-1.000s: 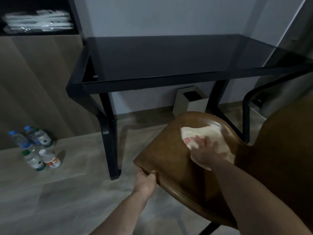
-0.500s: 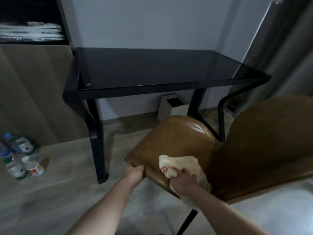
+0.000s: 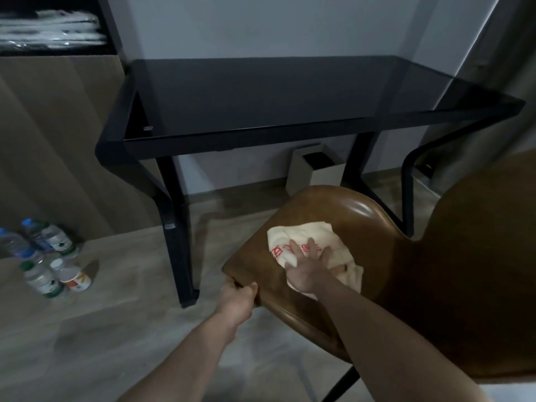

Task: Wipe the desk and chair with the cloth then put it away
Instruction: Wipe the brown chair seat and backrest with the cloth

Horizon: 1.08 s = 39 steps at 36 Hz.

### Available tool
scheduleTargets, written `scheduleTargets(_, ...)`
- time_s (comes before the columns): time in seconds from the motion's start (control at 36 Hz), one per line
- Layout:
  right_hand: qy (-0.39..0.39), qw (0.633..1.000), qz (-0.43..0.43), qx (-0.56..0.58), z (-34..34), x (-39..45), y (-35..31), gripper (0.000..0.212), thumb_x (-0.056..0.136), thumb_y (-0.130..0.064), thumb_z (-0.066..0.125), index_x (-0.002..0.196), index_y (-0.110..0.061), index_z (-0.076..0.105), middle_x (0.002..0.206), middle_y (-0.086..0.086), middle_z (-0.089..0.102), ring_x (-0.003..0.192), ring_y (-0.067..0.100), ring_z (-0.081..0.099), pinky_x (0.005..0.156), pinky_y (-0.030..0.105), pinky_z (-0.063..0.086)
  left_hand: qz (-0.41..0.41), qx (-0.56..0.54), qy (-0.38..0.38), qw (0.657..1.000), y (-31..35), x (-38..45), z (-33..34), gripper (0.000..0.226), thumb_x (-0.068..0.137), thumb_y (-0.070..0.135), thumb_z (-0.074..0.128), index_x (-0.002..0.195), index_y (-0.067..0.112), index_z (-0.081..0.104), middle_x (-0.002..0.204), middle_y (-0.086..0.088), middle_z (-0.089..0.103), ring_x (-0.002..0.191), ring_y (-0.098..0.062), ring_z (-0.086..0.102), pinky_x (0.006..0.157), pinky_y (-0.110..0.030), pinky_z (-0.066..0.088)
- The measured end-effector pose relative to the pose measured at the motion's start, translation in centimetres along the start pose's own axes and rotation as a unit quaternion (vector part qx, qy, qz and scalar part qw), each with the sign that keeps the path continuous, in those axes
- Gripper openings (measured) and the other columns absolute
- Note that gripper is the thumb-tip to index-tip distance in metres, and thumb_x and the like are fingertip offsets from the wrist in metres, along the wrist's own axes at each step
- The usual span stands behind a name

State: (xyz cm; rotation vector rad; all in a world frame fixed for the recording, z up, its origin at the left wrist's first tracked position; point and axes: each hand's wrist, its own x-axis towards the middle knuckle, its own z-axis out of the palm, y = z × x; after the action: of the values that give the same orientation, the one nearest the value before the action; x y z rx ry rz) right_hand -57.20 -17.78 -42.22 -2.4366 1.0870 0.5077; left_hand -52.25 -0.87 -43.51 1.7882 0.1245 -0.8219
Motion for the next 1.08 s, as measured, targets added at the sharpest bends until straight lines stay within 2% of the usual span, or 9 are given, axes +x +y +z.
scheduleTargets(0.17,0.021,0.999,0.04,0.014,-3.4,2.5,2.3,0.07,0.1,-0.058,0.034,0.153,-0.052,-0.011,0.165,-0.002,-0.025,0.149,0.044,-0.02,0.109,0.08,0.0,0.018,-0.004,-0.016,1.0,0.1,0.6,-0.1,0.033,0.102,0.005,0.054,0.134,0.009,0.054,0.124,-0.024,0.067,0.075,-0.021,0.061,0.045,-0.018,0.052)
scheduleTargets(0.33,0.038,0.984,0.17,0.043,-6.3,3.6,6.2,0.085,0.098,-0.048,0.051,0.156,-0.046,-0.011,0.165,0.004,-0.025,0.149,0.049,-0.016,0.112,0.077,0.004,0.024,0.005,-0.007,1.0,0.5,0.2,-0.1,0.033,0.101,0.01,0.055,0.133,0.015,0.055,0.112,-0.011,0.07,0.084,-0.021,0.064,0.061,-0.021,0.055)
scheduleTargets(0.42,0.045,0.98,0.188,0.043,-5.7,3.1,5.5,0.084,0.097,-0.046,0.051,0.158,-0.044,-0.007,0.166,0.008,-0.02,0.148,0.051,-0.013,0.113,0.077,0.007,0.012,0.004,-0.011,1.0,1.0,-0.1,-0.3,0.028,0.1,0.009,0.055,0.127,0.016,0.055,0.102,-0.009,0.067,0.076,-0.017,0.063,0.056,-0.018,0.053)
scheduleTargets(0.53,0.04,0.98,0.19,0.042,-4.2,1.3,4.6,0.079,0.099,-0.047,0.046,0.158,-0.044,-0.007,0.166,0.009,-0.015,0.148,0.052,-0.009,0.113,0.077,0.01,0.001,0.003,-0.011,1.0,1.2,-0.3,-0.6,0.037,0.097,0.014,0.058,0.134,0.018,0.055,0.116,-0.015,0.071,0.102,-0.032,0.069,0.091,-0.038,0.056)
scheduleTargets(0.58,0.034,0.982,0.177,0.047,-3.5,-0.2,4.0,0.076,0.1,-0.048,0.042,0.158,-0.043,-0.007,0.166,0.009,-0.015,0.148,0.053,-0.009,0.113,0.076,0.009,-0.003,-0.003,-0.01,1.0,1.3,-0.2,-0.6,0.038,0.097,0.014,0.059,0.134,0.017,0.056,0.122,-0.023,0.069,0.112,-0.041,0.067,0.097,-0.05,0.054)
scheduleTargets(0.64,0.018,0.985,0.164,0.045,-2.6,-1.7,3.4,0.071,0.101,-0.049,0.036,0.157,-0.043,-0.007,0.167,0.009,-0.013,0.147,0.054,-0.009,0.113,0.076,0.007,-0.007,-0.023,-0.002,1.0,1.6,-0.1,-0.5,0.035,0.098,0.01,0.058,0.132,0.012,0.055,0.123,-0.028,0.067,0.105,-0.043,0.068,0.084,-0.049,0.059)
scheduleTargets(0.75,-0.023,0.997,0.077,0.013,0.8,-2.8,2.8,0.074,0.089,-0.057,0.028,0.157,-0.045,0.0,0.168,0.003,0.001,0.15,0.049,0.0,0.112,0.076,0.008,-0.018,-0.074,0.005,0.997,2.8,-0.6,-0.4,0.023,0.1,-0.001,0.053,0.121,0.009,0.053,0.112,-0.022,0.064,0.075,-0.024,0.061,0.04,-0.022,0.053)
scheduleTargets(0.92,-0.061,0.997,-0.008,0.039,-0.1,-7.0,0.9,0.05,0.103,-0.043,0.03,0.148,-0.025,0.045,0.152,0.008,0.045,0.139,0.029,0.042,0.118,0.045,0.029,-0.026,-0.063,0.0,0.998,3.7,-0.2,-0.7,0.028,0.099,0.004,0.059,0.126,0.011,0.052,0.116,-0.019,0.064,0.086,-0.028,0.065,0.059,-0.037,0.06)
scheduleTargets(1.08,-0.056,0.993,-0.025,0.1,0.0,-7.3,-0.5,0.048,0.104,-0.041,0.032,0.145,-0.022,0.05,0.146,0.007,0.053,0.134,0.028,0.048,0.116,0.046,0.031,-0.034,-0.098,-0.015,0.994,4.2,0.7,-0.9,0.022,0.099,0.001,0.058,0.118,0.012,0.052,0.098,-0.012,0.06,0.097,-0.031,0.063,0.065,-0.039,0.06)
